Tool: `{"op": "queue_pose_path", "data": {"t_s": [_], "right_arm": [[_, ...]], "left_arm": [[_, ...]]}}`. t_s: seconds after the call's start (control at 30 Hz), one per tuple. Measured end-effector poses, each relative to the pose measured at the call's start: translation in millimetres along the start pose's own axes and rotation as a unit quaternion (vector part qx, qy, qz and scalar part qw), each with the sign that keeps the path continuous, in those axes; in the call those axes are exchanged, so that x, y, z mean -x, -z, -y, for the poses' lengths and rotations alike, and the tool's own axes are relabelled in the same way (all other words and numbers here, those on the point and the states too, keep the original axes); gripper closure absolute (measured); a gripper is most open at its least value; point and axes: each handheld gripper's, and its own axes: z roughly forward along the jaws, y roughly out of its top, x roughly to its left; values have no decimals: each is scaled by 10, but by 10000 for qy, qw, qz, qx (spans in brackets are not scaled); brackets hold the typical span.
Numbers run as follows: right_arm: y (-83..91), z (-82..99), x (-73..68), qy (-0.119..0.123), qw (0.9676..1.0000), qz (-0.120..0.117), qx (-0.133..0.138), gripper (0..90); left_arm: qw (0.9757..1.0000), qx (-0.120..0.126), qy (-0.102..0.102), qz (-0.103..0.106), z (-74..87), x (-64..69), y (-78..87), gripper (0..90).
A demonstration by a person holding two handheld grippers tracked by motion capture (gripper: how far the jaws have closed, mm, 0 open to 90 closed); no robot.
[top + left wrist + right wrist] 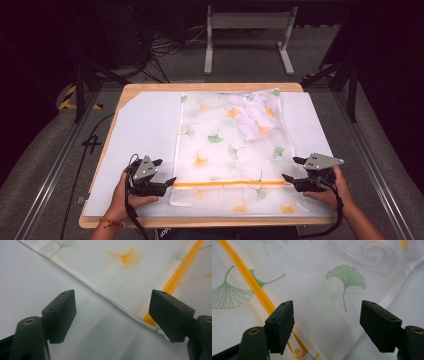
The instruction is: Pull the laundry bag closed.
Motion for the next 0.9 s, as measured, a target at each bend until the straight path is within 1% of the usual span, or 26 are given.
{"op": "queue_pose_path", "data": {"t_s": [0.03,0.07,0.1,0.2,0.27,0.37,0.43,0.5,0.6,0.67,0.77,0.8,0.83,0.9], "right_arm": [[-5,11,0,-23,10000,43,22,247],[-9,18,1,-41,10000,57,29,233],[-18,32,1,-52,10000,60,59,217],[-30,39,-7,-23,9999,104,4,202],[-29,38,-13,-19,9999,148,30,196],[-24,26,-18,-45,9998,201,87,188],[-20,23,-20,-30,9997,224,109,188],[-23,21,-21,-37,9997,221,114,186],[-34,26,-23,-56,9998,183,95,186],[-34,22,-28,-53,9998,167,131,186],[-37,20,-33,-60,9998,154,135,186],[-39,21,-38,-43,9998,170,132,186],[-39,21,-42,-34,9998,173,124,186],[-37,19,-52,-46,9998,163,112,186]], "left_arm": [[10000,-33,24,-57,4,-3,0,192],[9999,-69,37,-71,6,-9,1,176],[9999,-74,39,-63,6,-13,2,165],[9999,-78,73,-36,23,-18,2,152],[9999,-147,-1,-57,35,-10,5,147],[9999,-162,15,-29,50,-2,12,144],[9998,-195,-37,-44,49,0,11,142],[9998,-186,-19,-41,48,-3,12,140],[9997,-235,-9,-32,51,-10,-7,138],[9996,-268,-36,-74,43,-5,-12,137],[9997,-250,-48,-61,36,-6,-8,137],[9996,-253,-43,-79,34,-7,-6,136],[9997,-242,13,-60,37,-7,-7,135],[9996,-267,-8,-73,36,-10,-9,135]]}}
